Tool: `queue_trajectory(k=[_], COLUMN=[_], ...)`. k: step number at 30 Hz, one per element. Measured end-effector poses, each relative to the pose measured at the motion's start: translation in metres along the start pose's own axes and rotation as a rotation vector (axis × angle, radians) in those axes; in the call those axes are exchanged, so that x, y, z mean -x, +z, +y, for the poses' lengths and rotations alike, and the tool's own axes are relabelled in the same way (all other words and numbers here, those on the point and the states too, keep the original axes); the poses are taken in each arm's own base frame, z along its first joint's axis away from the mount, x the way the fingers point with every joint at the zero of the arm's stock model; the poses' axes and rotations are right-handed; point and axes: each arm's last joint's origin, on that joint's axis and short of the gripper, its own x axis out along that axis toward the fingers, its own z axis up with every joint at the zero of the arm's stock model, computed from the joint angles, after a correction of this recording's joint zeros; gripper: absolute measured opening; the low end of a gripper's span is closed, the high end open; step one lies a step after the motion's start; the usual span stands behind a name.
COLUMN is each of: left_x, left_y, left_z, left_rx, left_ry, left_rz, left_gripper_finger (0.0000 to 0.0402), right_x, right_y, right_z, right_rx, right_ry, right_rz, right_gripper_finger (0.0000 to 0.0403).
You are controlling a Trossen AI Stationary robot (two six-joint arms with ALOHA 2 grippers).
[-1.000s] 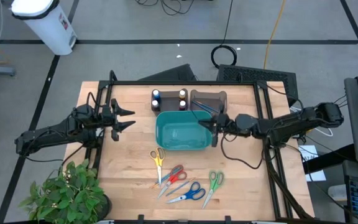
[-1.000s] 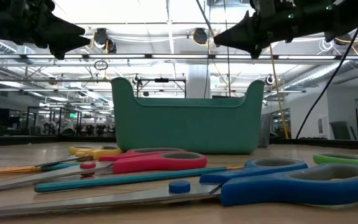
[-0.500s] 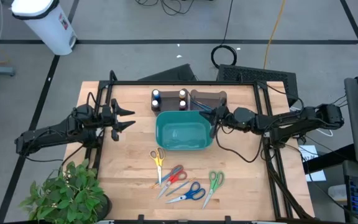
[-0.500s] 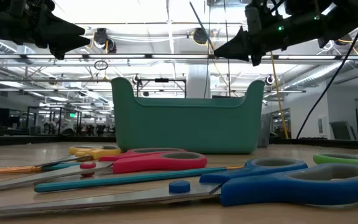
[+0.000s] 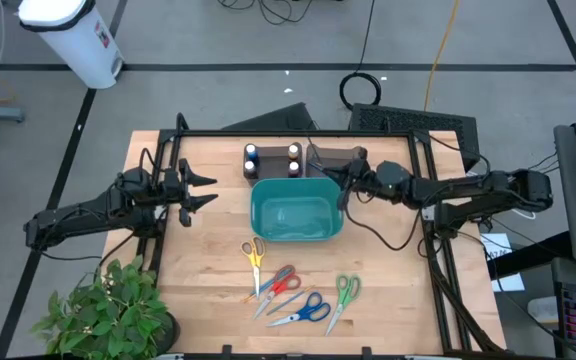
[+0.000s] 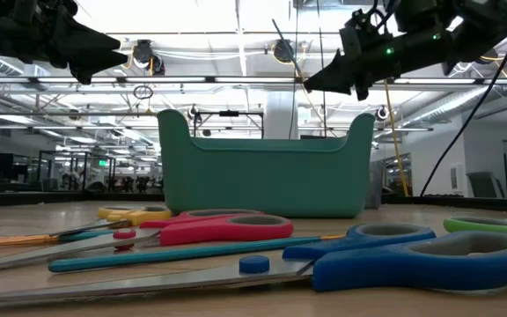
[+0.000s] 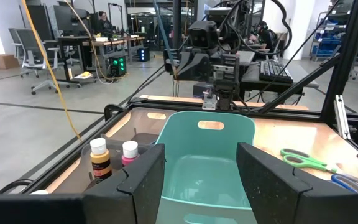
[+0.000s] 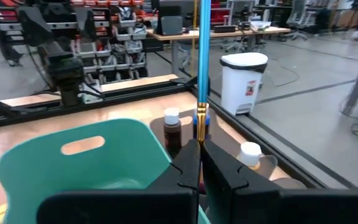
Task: Pick & Place Paint Supplies
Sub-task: Put the blue paint brush into the right black bin
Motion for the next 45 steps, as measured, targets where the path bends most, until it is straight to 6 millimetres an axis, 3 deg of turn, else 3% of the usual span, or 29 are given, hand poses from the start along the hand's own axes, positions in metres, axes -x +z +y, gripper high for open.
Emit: queue_trajectory(k=[21,31,45], left_x=[0.000,0.000,0.000], left_y=[0.000,0.000,0.000], left_z=[0.000,0.000,0.000], left_rx=[0.000,0.000,0.000], left_ry=[0.000,0.000,0.000], left_rz=[0.000,0.000,0.000], left_gripper_finger=[0.0207,0.0207,0.0207], right_x=[-0.003,-0.003,0.001], right_y=[-0.007,-0.012,-0.028], right_z=[-0.033,-0.051,-0.066], right_rx=[0.008,-0.004,0.021], right_ry=[-0.130,-0.115,-0.172], right_rz=[0.084,0.146,0.317], right_gripper_finger=[0.0000,0.0000,0.0000])
